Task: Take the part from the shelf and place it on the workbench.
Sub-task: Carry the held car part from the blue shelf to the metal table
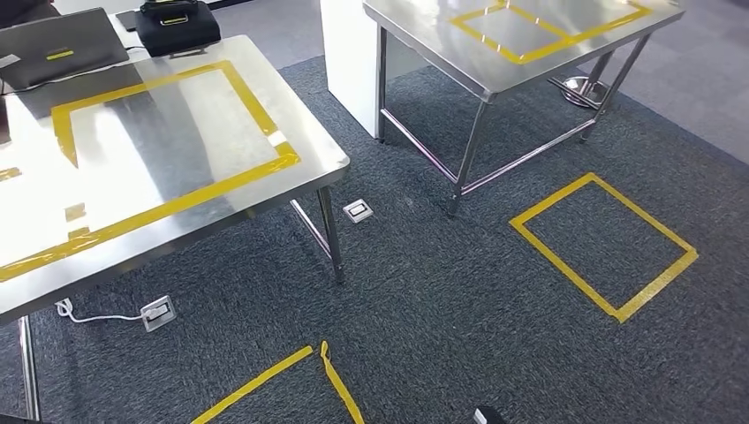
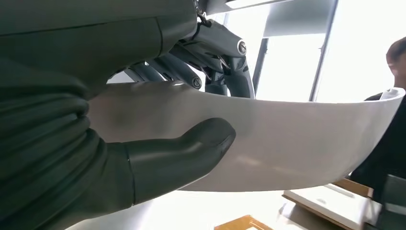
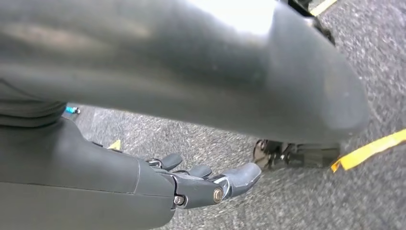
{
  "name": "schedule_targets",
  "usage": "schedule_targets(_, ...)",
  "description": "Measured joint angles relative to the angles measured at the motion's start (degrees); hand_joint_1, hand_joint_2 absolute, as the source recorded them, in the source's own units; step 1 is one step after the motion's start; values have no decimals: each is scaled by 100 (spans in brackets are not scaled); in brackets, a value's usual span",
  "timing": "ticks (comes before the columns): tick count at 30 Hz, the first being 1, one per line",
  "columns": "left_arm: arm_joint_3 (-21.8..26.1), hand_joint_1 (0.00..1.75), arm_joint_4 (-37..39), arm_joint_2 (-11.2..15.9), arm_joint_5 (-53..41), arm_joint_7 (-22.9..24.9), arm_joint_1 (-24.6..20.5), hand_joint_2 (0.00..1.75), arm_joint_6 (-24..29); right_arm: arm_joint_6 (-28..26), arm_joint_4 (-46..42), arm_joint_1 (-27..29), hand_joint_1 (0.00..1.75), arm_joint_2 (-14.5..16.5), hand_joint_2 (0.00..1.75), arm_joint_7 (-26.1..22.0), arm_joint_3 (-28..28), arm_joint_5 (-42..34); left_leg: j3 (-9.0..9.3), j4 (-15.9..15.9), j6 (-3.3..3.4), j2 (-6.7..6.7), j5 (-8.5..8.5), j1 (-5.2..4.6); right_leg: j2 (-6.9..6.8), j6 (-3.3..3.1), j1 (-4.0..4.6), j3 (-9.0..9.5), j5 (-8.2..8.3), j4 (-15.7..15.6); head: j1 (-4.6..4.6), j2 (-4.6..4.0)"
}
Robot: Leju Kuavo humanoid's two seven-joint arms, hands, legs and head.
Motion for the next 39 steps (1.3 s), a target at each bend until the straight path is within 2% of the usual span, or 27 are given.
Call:
schedule_targets(1, -11, 175, 95, -11, 1, 14, -66, 175, 14, -2, 0, 5, 0, 1, 0, 2, 0, 7, -10, 0, 18, -55, 4, 0, 123, 15, -9, -184, -176, 369, 9, 0)
schedule_targets(2, -21, 175, 186, -24, 2, 20, -109, 175, 29, -7, 0, 10, 0, 1, 0, 4, 0, 16, -19, 1, 30, -113, 8, -5, 175, 19, -12, -381, -322, 748, 17, 0)
schedule_targets(3, -30, 175, 274, -32, 4, 28, -132, 175, 44, -11, 0, 15, 0, 0, 0, 6, 0, 26, -24, 2, 33, -176, 10, -11, 193, 15, -10, -531, -384, 1017, 20, 0)
schedule_targets(4, -31, 175, 347, -36, 7, 33, -142, 175, 57, -16, 0, 19, 0, -1, 0, 5, 0, 32, -27, 3, 34, -231, 13, -16, 202, 2, -7, -592, -336, 1093, 22, 0)
schedule_targets(5, -31, 175, 405, -36, 9, 36, -148, 175, 70, -22, 0, 21, 0, -1, 0, 4, 0, 28, -27, 6, 32, -280, 15, -20, 212, -21, -2, -539, -183, 941, 23, 0)
schedule_targets(7, -32, 175, 486, -36, 11, 25, -171, 175, 98, -51, 0, 13, 0, -1, 0, 1, -3, -10, -26, 12, 17, -365, 24, -19, 282, -90, 14, -204, 217, 185, 31, -1)
schedule_targets(9, -32, 175, 560, -32, 13, -2, -200, 175, 120, -80, 0, -5, 0, -3, 0, -5, -16, -53, -34, 11, -32, -448, 42, -23, 335, -133, 33, 46, 414, -381, 37, -1)
schedule_targets(12, -32, 175, 652, -17, 10, -24, -208, 175, 143, -80, 0, -22, 0, -2, 0, -11, -48, -74, -47, -32, -148, -498, 82, -6, 299, -188, 43, 89, 464, -516, 38, -1)
schedule_targets(14, -33, 175, 697, 0, -25, -25, -220, 175, 161, -78, 0, -26, 0, 3, 0, -13, -71, -78, -118, 93, -195, -344, -12, -7, 263, -264, 26, 113, 529, -594, 20, 0)
schedule_targets(16, -39, 175, 735, -3, -92, -25, -255, 175, 192, -77, 0, -20, 0, 4, 0, -15, -90, -76, -361, 645, -230, -136, -336, -10, 231, -307, 20, 119, 566, -636, -12, 0)
schedule_targets(18, -57, 175, 772, -30, -163, -38, -266, 175, 213, -75, 0, -11, 0, 4, 0, -15, -94, -66, -651, 1334, -272, -76, -637, 3, 199, -314, 21, 107, 568, -631, -25, 0)
schedule_targets(19, -66, 175, 792, -47, -190, -51, -262, 175, 215, -73, 0, -8, 0, 4, 0, -15, -94, -57, -699, 1477, -288, -68, -655, 11, 181, -312, 18, 103, 567, -626, -26, 0)
schedule_targets(20, -73, 175, 808, -61, -209, -68, -260, 175, 215, -72, 0, -8, 0, 4, 0, -16, -95, -44, -631, 1386, -299, -58, -564, 19, 165, -304, 13, 101, 562, -616, -26, 0)
schedule_targets(22, -76, 175, 824, -80, -220, -110, -277, 175, 215, -70, 0, -9, 0, 5, 0, -19, -96, -21, -239, 697, -314, -6, -258, 34, 139, -262, 0, 95, 535, -572, -26, 0)
schedule_targets(24, -80, 175, 830, -97, -220, -146, -320, 175, 216, -69, 0, -14, 0, 0, 0, -32, -96, -8, 78, 124, -266, 27, -118, 17, 122, -193, 12, 69, 499, -511, -27, 0)
schedule_targets(25, -84, 175, 834, -107, -220, -155, -335, 175, 217, -69, 0, -14, 0, -3, 0, -40, -96, -4, 127, 24, -224, 25, -125, 7, 114, -159, 22, 57, 494, -502, -25, -1)
schedule_targets(26, -91, 175, 841, -121, -220, -161, -346, 175, 219, -69, 0, -14, 0, -10, 0, -49, -96, -3, 129, 11, -179, 6, -116, -1, 109, -162, 37, 49, 491, -503, -21, -1)
schedule_targets(29, -114, 175, 872, -168, -216, -175, -350, 175, 225, -69, 0, -13, 0, -25, 0, -77, -96, -4, 115, -3, -125, -22, -90, 5, 102, -307, 63, 51, 514, -529, -6, 0)
schedule_targets(30, -118, 175, 883, -184, -214, -181, -351, 175, 230, -69, 0, -15, 0, -25, 0, -84, -96, -5, 115, -3, -115, -28, -89, 1, 102, -334, 64, 56, 525, -539, -3, -1)
schedule_targets(31, -119, 175, 893, -199, -211, -190, -351, 175, 239, -71, 0, -17, 0, -25, 0, -83, -96, -7, 115, -3, -103, -30, -90, -4, 102, -332, 63, 65, 530, -552, -2, -1)
schedule_targets(35, -119, 175, 916, -236, -193, -233, -344, 175, 266, -74, 0, -13, 0, -25, 0, -47, -96, -10, 110, -1, -66, -26, -90, -16, 103, -252, 54, 82, 562, -597, -2, -1)
schedule_targets(39, -119, 175, 918, -248, -181, -269, -344, 175, 267, -72, 0, -10, 0, -23, 0, -21, -96, -14, 99, 9, -39, -22, -94, -42, 100, -75, 20, 88, 581, -627, -3, -1)
